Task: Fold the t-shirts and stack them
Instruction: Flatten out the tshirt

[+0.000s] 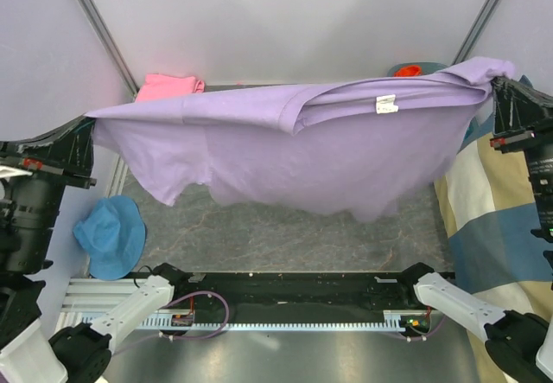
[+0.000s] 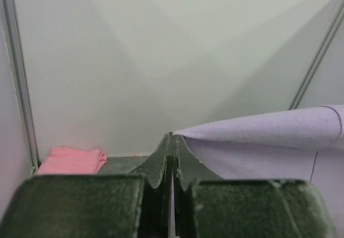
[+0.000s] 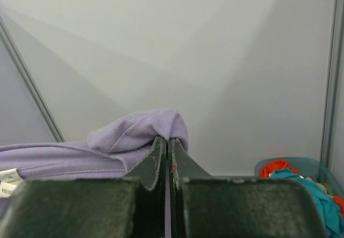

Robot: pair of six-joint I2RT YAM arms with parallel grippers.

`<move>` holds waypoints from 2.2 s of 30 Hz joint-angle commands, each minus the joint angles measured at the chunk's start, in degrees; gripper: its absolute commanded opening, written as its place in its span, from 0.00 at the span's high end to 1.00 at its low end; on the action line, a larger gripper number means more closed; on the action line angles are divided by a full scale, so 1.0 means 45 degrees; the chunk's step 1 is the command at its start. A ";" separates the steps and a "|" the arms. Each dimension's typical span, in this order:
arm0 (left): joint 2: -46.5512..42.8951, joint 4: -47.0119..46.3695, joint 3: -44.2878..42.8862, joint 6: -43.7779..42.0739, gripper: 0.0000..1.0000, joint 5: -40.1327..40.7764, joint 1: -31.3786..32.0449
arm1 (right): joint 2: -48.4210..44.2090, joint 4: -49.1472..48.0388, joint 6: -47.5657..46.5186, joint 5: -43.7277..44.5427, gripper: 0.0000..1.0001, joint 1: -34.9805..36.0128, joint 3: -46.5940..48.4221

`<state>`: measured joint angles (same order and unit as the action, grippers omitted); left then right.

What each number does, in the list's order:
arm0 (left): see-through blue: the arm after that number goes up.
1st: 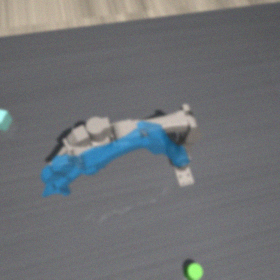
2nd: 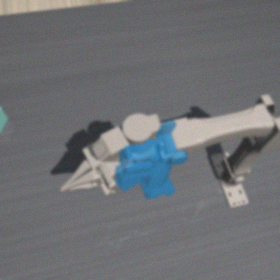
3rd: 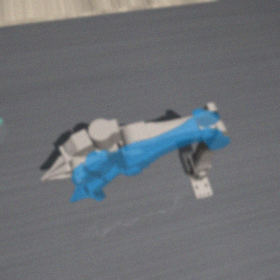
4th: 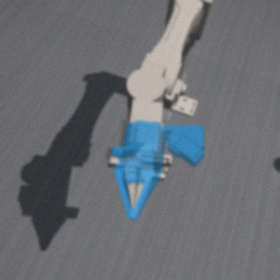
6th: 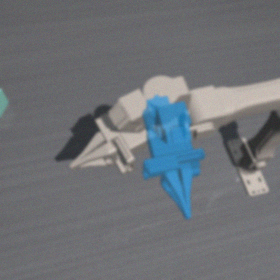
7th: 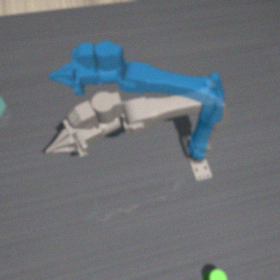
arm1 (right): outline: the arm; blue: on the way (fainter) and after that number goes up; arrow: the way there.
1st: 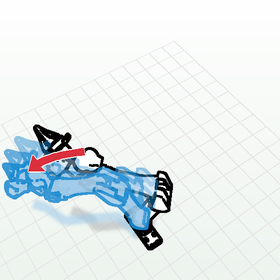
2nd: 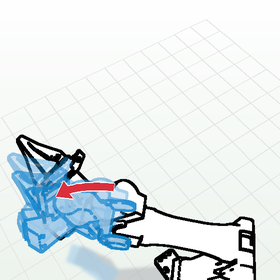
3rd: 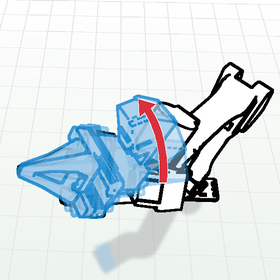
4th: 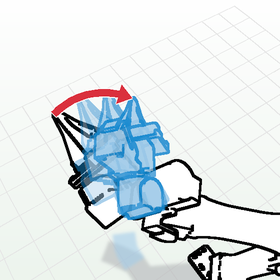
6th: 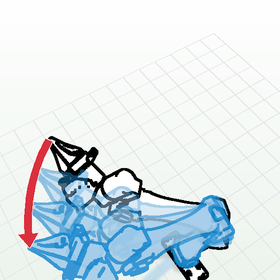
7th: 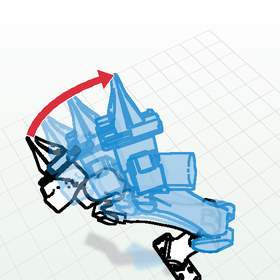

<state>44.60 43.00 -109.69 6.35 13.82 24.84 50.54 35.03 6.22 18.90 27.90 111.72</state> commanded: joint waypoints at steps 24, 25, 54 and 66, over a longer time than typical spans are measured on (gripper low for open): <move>0.1903 -0.3029 0.3357 -0.0454 0.98 0.1479 -0.0149 | 0.2281 -0.2389 -0.0580 0.2890 1.00 -0.0126 -0.3809; 0.2544 -0.3420 0.3727 -0.0473 0.98 0.1517 -0.0149 | 0.2554 -0.3070 -0.0658 0.2949 1.00 -0.0126 -0.4217; 0.4372 -0.5201 0.4416 0.1496 0.98 -0.0260 -0.2337 | 0.4632 -0.4620 0.1546 -0.1717 1.00 -0.2684 -0.5027; -0.1998 -0.4091 1.6717 0.7670 0.98 -0.0514 -0.2297 | 0.0061 -0.2533 0.4806 -0.2756 1.00 -0.2099 -1.4591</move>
<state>42.15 22.44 -39.05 30.37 11.25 14.52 56.38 20.05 21.56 6.50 17.23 50.35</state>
